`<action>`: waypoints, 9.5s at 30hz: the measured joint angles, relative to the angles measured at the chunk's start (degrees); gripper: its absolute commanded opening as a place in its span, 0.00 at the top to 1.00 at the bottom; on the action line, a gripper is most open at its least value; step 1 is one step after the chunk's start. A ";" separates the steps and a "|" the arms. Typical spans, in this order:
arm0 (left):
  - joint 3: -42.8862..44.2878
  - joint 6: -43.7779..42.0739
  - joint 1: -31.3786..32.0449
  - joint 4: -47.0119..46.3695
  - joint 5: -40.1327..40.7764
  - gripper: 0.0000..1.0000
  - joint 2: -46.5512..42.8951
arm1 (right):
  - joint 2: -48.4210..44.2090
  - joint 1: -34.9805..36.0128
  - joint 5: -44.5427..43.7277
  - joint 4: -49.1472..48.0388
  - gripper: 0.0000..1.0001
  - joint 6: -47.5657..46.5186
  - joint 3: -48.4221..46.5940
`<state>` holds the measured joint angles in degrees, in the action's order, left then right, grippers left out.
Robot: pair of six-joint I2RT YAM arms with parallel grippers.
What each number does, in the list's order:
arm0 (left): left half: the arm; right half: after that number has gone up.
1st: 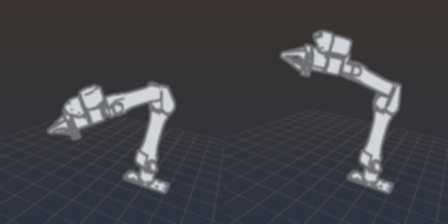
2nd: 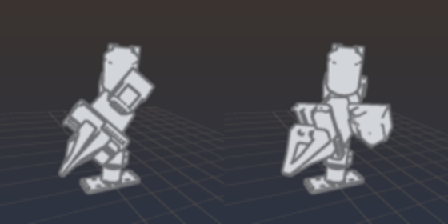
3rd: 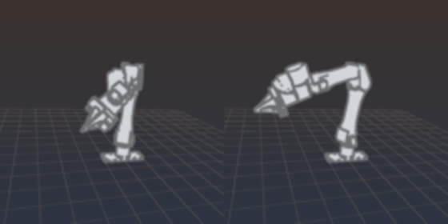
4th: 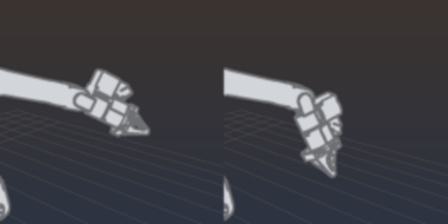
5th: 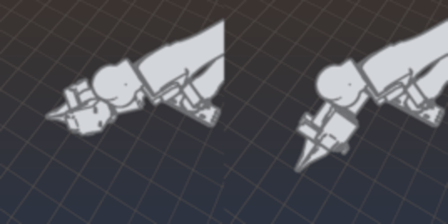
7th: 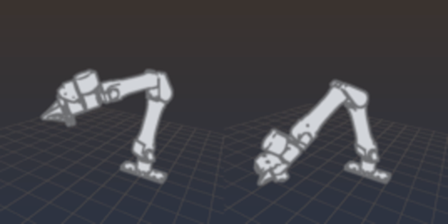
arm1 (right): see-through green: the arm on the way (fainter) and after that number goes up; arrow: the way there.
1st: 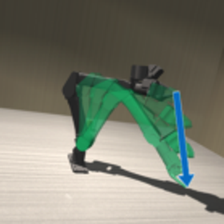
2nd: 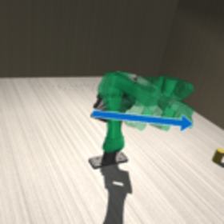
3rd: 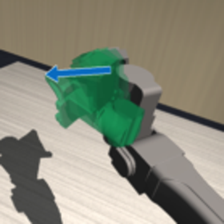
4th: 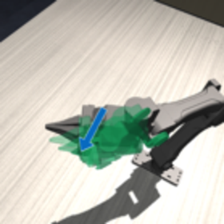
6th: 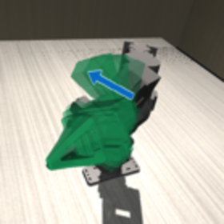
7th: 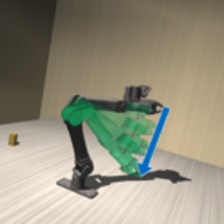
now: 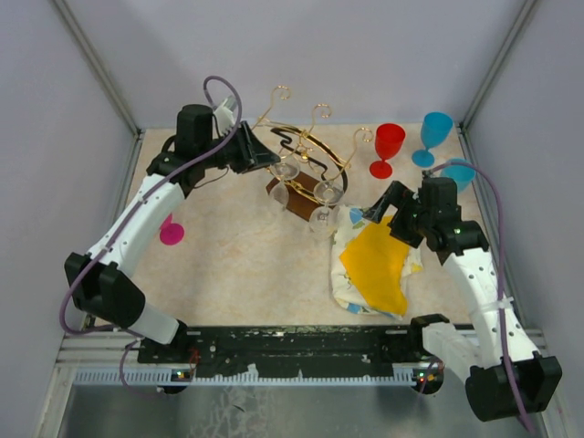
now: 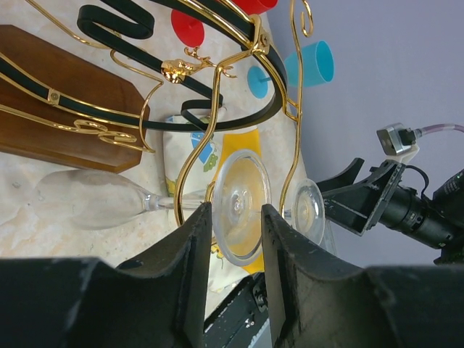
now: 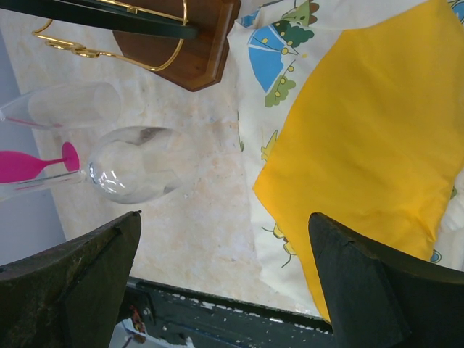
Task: Take the wine glass off the wine glass rack
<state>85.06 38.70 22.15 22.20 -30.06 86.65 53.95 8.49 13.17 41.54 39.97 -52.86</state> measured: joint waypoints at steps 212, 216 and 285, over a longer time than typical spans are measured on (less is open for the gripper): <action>1.64 -24.30 -3.65 -7.61 -43.12 0.13 -33.24 | 19.08 -4.26 28.50 -10.40 0.66 27.15 -44.28; 1.92 -25.09 -3.65 -6.25 -42.23 0.12 -33.18 | 21.22 -15.56 26.32 6.75 0.66 11.17 -59.41; -8.79 -25.92 -3.67 -8.11 -33.86 0.15 -22.73 | 40.41 -0.28 -47.54 -74.53 0.67 -38.40 -1.42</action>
<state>76.27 12.78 18.48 14.09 -63.92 63.92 94.37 8.21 -34.37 -32.99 1.56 -54.28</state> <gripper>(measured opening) 0.848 0.574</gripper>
